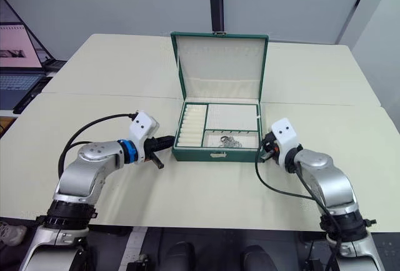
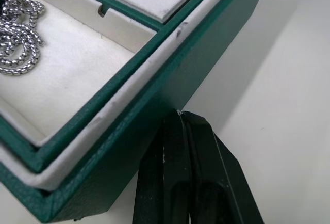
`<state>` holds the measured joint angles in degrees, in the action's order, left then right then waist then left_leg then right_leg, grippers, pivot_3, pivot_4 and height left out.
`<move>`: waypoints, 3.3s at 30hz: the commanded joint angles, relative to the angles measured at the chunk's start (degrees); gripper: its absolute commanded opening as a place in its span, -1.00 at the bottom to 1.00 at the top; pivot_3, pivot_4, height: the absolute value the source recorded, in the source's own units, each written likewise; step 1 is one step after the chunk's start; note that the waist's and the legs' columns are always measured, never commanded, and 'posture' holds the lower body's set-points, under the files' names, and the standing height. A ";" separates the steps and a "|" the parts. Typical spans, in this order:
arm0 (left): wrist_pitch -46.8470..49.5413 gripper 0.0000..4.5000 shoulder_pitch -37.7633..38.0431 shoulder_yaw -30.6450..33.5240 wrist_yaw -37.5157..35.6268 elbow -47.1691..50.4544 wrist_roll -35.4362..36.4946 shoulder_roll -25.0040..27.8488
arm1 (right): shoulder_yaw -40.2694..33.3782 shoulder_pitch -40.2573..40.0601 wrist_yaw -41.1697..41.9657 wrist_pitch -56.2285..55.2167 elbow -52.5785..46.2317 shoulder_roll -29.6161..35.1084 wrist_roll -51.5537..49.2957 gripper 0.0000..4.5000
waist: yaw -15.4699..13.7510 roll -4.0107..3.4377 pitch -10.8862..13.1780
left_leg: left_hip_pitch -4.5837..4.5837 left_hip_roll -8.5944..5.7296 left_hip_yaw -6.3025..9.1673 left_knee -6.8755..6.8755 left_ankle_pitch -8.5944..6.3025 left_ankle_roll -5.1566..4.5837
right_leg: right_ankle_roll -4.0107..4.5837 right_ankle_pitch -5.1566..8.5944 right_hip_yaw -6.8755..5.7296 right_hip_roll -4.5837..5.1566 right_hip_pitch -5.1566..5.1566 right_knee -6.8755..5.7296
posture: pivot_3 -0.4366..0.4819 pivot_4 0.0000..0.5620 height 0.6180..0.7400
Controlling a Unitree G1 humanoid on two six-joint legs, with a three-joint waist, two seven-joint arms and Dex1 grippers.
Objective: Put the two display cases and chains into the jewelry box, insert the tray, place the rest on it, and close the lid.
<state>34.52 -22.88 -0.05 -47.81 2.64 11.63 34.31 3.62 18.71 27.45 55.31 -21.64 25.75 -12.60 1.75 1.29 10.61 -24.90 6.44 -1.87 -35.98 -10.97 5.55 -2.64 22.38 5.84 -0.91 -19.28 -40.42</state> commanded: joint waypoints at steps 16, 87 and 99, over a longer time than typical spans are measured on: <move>1.45 -0.99 7.21 -0.22 -2.77 8.90 5.07 1.16 | 0.17 -3.70 0.65 5.39 -12.32 -0.66 -4.58 -1.00 | 0.05 0.00 0.00 | 0.00 -0.02 0.01 -0.02 -0.01 -0.02 | 0.00 0.00 0.03 -0.01 0.00 0.00 | -0.05 -0.47 0.95; 14.92 -0.99 1.11 17.09 -20.78 7.14 35.26 26.84 | -11.37 44.93 27.94 -22.69 36.66 3.68 -7.25 -1.00 | 1.13 -0.17 0.21 | 0.02 0.11 -0.09 0.03 0.00 0.01 | 0.01 0.00 -0.06 0.00 -0.12 -0.09 | -0.05 -0.47 0.95; 11.89 -0.99 1.50 16.51 -22.24 -0.56 28.55 31.36 | -25.54 9.34 10.73 9.12 -17.10 9.19 -26.45 -1.00 | -0.01 -0.15 0.20 | -0.03 0.09 -0.17 0.10 -0.02 -0.03 | 0.00 0.01 0.07 -0.01 -0.26 -0.07 | -0.05 -0.47 0.95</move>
<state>48.09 -21.38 15.49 -70.42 2.20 41.40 64.84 -17.87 29.18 39.96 62.33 -33.79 33.78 -36.47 1.74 1.14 10.81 -24.93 6.53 -2.04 -35.89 -11.01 5.50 -2.63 22.39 5.90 -0.92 -19.53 -40.47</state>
